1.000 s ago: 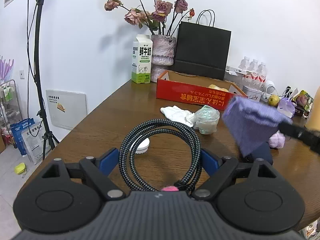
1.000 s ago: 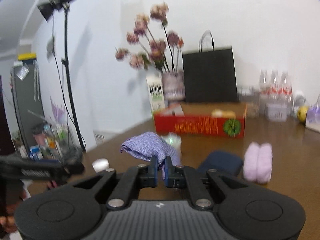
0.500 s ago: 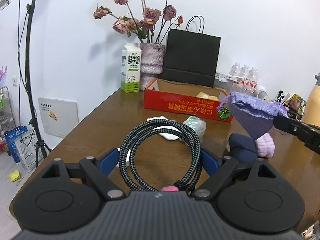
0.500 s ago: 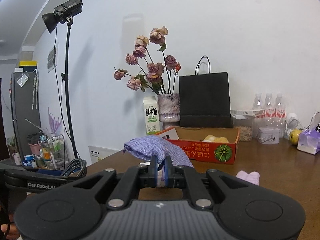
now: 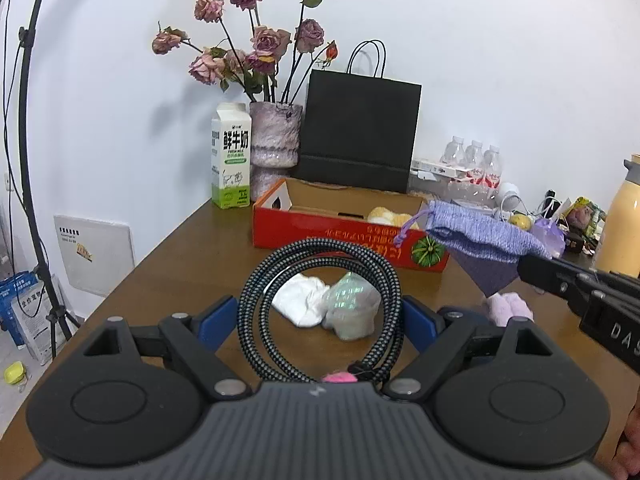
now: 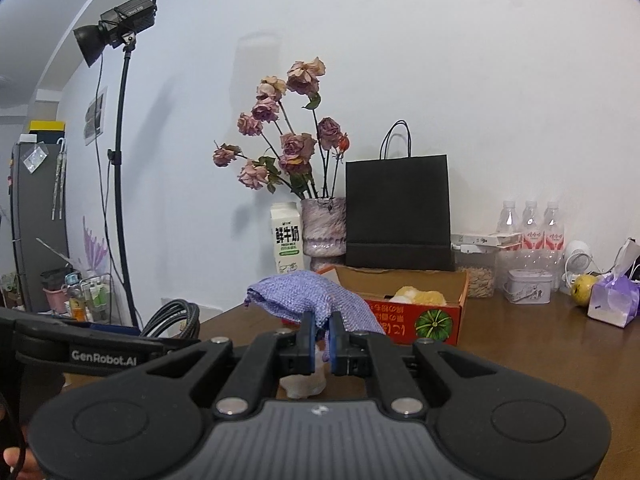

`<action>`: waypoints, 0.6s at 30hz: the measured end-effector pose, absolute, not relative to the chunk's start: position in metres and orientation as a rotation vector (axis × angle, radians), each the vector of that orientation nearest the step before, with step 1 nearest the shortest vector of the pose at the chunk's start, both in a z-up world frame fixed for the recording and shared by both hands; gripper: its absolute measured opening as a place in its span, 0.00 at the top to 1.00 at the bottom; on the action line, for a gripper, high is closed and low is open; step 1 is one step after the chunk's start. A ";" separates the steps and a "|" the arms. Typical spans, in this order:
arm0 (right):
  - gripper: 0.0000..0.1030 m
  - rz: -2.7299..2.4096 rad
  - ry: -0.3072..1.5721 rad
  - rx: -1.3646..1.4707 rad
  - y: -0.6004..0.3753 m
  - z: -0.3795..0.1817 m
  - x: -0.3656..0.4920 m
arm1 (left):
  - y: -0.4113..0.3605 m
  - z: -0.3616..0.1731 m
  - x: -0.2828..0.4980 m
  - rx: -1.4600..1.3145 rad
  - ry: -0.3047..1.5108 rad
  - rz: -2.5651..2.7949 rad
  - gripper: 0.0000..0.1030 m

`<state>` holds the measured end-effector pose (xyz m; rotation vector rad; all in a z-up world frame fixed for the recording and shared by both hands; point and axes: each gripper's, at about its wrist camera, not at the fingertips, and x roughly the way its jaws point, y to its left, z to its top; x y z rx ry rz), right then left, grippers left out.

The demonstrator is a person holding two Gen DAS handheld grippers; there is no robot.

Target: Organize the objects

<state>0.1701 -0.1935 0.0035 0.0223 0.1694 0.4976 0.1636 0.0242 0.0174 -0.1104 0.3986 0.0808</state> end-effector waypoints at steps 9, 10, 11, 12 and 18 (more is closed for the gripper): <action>0.95 0.481 0.161 0.012 -0.188 0.010 0.199 | 0.020 0.031 0.198 -0.125 0.382 0.090 0.15; 0.95 0.481 0.161 0.011 -0.187 0.011 0.203 | 0.020 0.033 0.202 -0.130 0.380 0.091 0.15; 0.95 0.481 0.162 0.009 -0.186 0.012 0.206 | 0.020 0.034 0.206 -0.135 0.377 0.092 0.15; 0.95 0.480 0.161 0.008 -0.185 0.012 0.209 | 0.020 0.036 0.209 -0.140 0.374 0.093 0.15; 0.95 0.477 0.159 0.007 -0.177 0.016 0.229 | 0.019 0.042 0.232 -0.167 0.360 0.100 0.15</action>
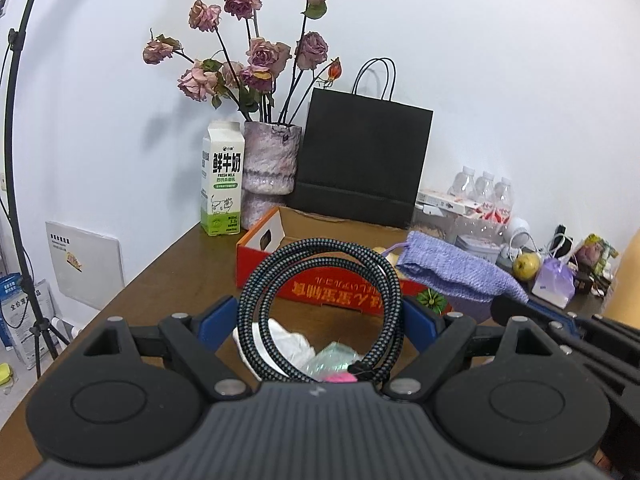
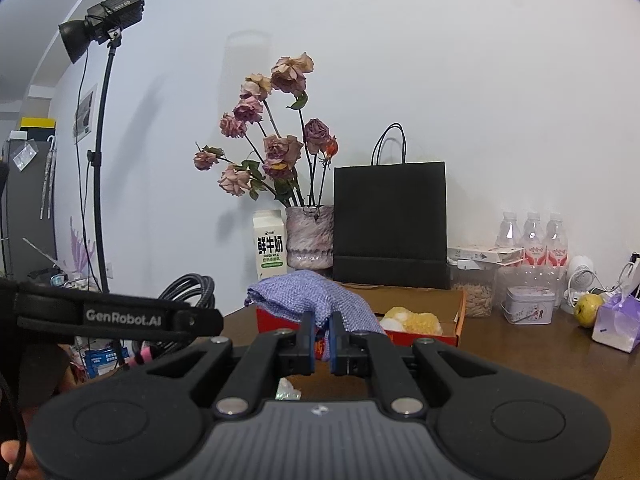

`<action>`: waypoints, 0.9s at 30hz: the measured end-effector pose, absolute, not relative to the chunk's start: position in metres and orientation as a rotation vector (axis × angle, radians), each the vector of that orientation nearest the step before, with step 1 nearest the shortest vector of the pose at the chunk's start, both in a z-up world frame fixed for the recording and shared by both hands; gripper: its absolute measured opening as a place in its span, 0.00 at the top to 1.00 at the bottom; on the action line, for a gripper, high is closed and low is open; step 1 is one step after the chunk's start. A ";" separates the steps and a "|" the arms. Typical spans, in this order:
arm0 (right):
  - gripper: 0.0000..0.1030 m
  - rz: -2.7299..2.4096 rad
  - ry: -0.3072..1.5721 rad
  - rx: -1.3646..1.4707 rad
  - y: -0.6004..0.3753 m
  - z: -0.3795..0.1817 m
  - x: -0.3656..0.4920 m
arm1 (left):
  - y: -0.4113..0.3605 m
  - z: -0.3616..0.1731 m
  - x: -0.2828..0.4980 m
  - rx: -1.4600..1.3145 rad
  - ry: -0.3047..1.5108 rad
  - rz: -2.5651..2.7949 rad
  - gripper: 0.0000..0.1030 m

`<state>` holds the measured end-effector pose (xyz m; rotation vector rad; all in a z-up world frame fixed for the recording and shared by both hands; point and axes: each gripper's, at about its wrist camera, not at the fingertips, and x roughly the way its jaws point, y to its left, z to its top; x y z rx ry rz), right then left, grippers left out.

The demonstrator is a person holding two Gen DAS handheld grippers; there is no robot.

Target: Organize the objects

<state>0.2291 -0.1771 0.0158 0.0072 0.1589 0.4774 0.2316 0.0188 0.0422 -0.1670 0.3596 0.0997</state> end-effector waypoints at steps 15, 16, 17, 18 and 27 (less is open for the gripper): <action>0.95 0.444 0.118 -0.013 -0.154 0.040 0.289 | 0.023 0.072 0.295 -0.251 0.279 0.162 0.15; 0.95 0.437 0.118 -0.014 -0.152 0.041 0.295 | 0.024 0.073 0.301 -0.259 0.279 0.166 0.15; 0.95 0.435 0.116 -0.012 -0.151 0.042 0.299 | 0.025 0.074 0.305 -0.265 0.279 0.168 0.15; 0.95 0.431 0.114 -0.011 -0.150 0.043 0.305 | 0.025 0.075 0.311 -0.272 0.279 0.172 0.15; 0.95 0.396 0.098 -0.001 -0.144 0.050 0.350 | 0.030 0.082 0.358 -0.332 0.276 0.202 0.15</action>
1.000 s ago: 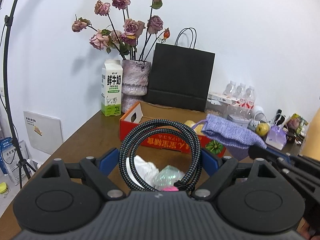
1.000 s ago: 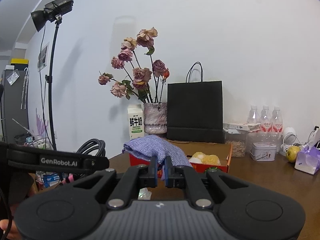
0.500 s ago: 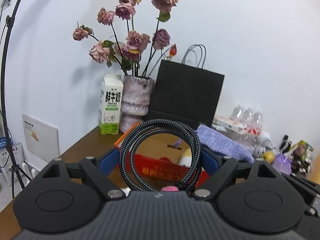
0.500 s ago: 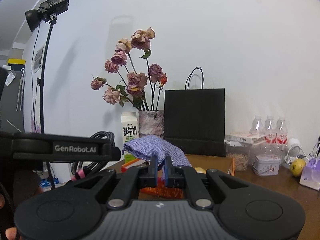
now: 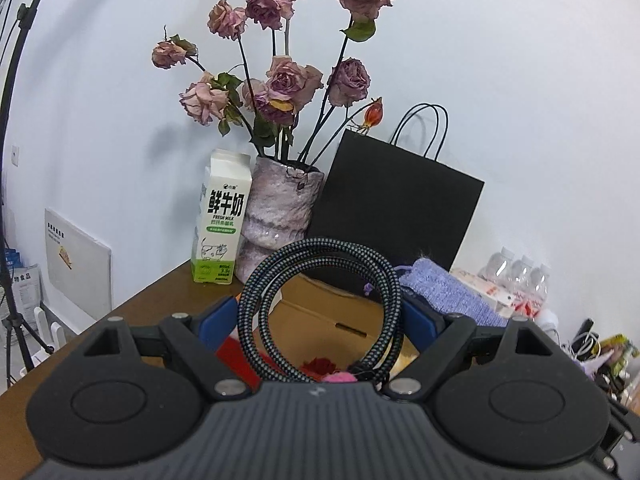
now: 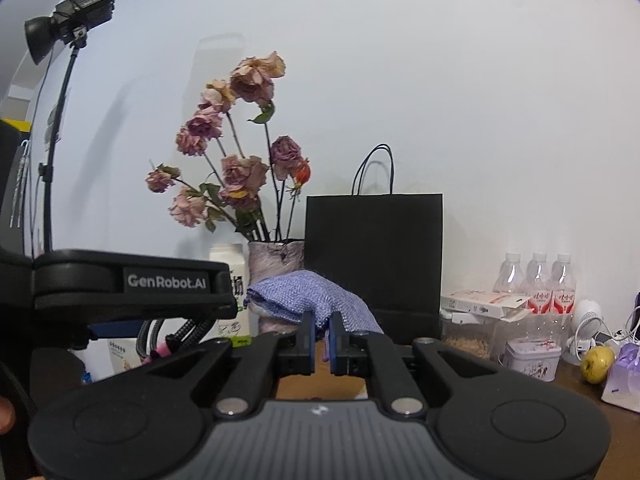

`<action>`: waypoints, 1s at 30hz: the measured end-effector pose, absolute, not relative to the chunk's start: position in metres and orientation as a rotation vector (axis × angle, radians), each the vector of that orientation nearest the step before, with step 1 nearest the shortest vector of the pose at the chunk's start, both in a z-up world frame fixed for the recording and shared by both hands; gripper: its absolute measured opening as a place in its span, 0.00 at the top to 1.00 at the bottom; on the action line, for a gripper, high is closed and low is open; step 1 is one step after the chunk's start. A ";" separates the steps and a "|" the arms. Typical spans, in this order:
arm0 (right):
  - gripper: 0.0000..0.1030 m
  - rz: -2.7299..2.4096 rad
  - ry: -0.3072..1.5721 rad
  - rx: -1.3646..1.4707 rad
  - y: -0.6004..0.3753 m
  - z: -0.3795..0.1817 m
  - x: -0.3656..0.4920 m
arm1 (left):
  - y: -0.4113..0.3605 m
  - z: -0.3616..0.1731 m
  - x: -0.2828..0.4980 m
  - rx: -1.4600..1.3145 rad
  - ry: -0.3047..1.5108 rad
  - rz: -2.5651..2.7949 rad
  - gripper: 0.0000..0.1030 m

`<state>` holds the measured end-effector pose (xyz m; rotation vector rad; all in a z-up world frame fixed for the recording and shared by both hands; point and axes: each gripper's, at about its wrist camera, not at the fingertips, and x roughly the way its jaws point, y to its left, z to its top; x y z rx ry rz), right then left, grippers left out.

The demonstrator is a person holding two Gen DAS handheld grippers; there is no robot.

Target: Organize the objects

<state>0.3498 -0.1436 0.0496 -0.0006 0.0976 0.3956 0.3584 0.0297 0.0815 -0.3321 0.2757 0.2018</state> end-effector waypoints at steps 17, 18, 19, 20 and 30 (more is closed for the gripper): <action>0.95 0.373 0.214 0.056 -0.124 0.032 0.454 | 0.050 0.057 0.463 -0.366 0.342 0.289 0.15; 0.95 0.375 0.226 0.072 -0.125 0.030 0.460 | 0.052 0.055 0.469 -0.363 0.346 0.299 0.15; 0.95 0.368 0.230 0.077 -0.126 0.029 0.466 | 0.054 0.052 0.475 -0.361 0.354 0.309 0.15; 0.95 0.356 0.234 0.083 -0.127 0.028 0.471 | 0.056 0.049 0.480 -0.362 0.363 0.313 0.15; 0.95 0.326 0.301 0.126 -0.134 0.000 0.509 | 0.064 0.030 0.511 -0.354 0.413 0.304 0.15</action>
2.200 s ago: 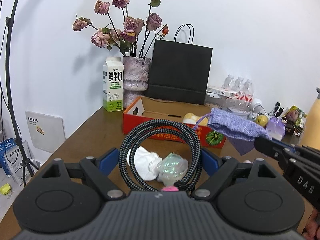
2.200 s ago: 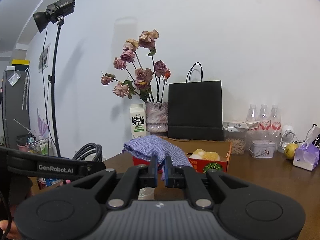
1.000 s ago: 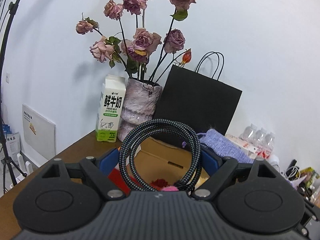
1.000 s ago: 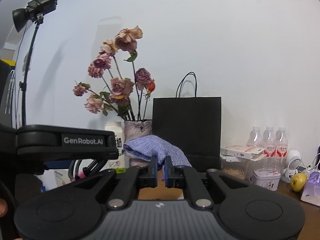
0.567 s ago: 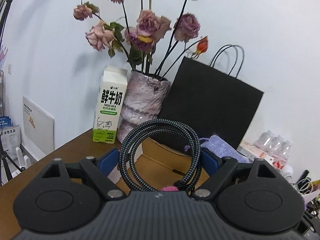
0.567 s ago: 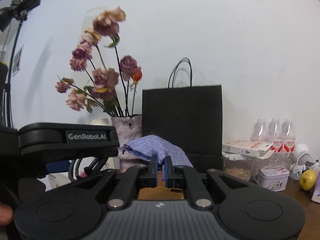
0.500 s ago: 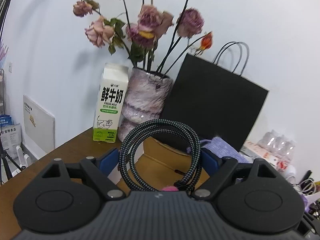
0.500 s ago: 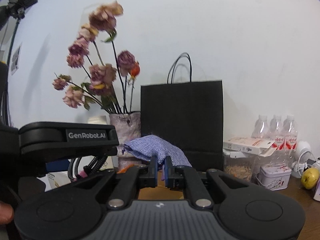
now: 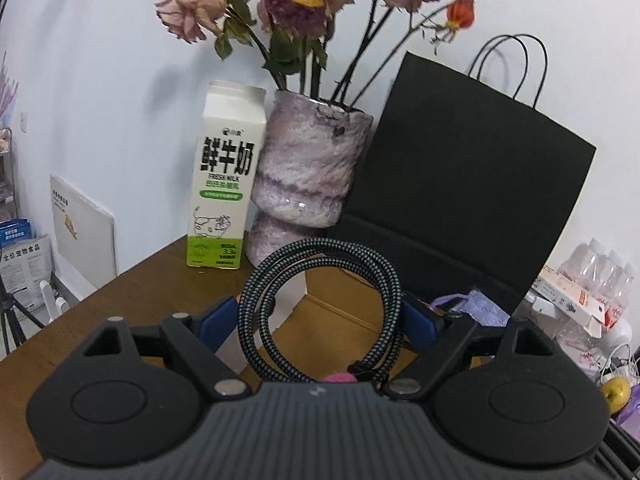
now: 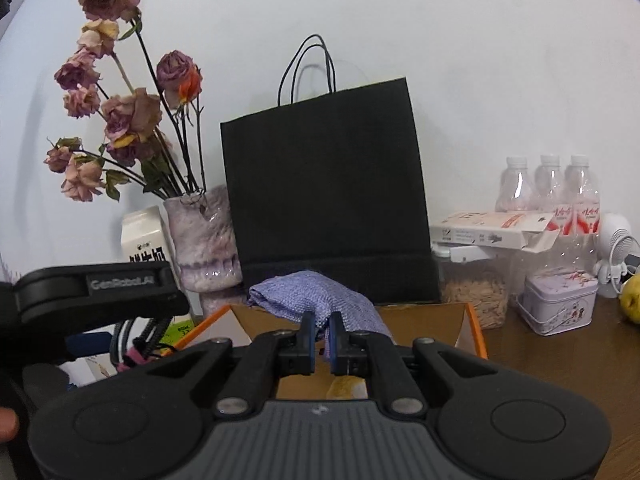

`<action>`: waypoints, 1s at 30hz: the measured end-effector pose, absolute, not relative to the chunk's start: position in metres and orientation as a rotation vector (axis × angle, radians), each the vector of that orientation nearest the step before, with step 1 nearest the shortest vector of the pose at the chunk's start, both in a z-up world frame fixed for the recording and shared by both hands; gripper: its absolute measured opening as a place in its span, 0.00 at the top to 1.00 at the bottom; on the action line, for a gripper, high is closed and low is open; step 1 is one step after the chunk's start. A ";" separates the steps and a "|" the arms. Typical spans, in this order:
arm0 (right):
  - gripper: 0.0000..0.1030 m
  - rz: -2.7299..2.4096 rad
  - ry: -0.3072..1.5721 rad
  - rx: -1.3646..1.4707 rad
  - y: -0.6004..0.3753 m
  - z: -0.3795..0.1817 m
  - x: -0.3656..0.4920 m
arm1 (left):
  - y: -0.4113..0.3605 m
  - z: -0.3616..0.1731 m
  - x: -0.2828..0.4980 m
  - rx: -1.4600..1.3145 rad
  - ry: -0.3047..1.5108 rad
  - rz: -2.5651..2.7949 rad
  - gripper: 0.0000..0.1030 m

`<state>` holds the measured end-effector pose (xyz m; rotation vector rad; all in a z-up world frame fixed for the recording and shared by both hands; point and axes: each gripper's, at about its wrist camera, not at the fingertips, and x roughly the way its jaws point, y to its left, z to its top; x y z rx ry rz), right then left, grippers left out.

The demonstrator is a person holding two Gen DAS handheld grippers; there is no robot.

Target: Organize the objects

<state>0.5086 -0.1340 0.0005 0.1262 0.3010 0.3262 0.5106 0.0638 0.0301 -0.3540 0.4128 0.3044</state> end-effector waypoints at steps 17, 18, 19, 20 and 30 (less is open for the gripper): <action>0.92 0.279 0.345 0.036 -0.119 -0.014 0.512 | 0.038 0.017 0.521 -0.200 0.348 0.252 0.00; 0.89 0.270 0.355 0.038 -0.120 -0.014 0.513 | 0.039 0.017 0.521 -0.204 0.348 0.261 0.00; 0.82 0.256 0.367 0.040 -0.120 -0.015 0.515 | 0.040 0.017 0.521 -0.211 0.357 0.259 0.00; 0.61 0.244 0.386 0.042 -0.121 -0.017 0.517 | 0.042 0.017 0.522 -0.219 0.366 0.255 0.00; 0.00 0.230 0.431 0.060 -0.124 -0.020 0.522 | 0.047 0.016 0.522 -0.262 0.408 0.274 0.00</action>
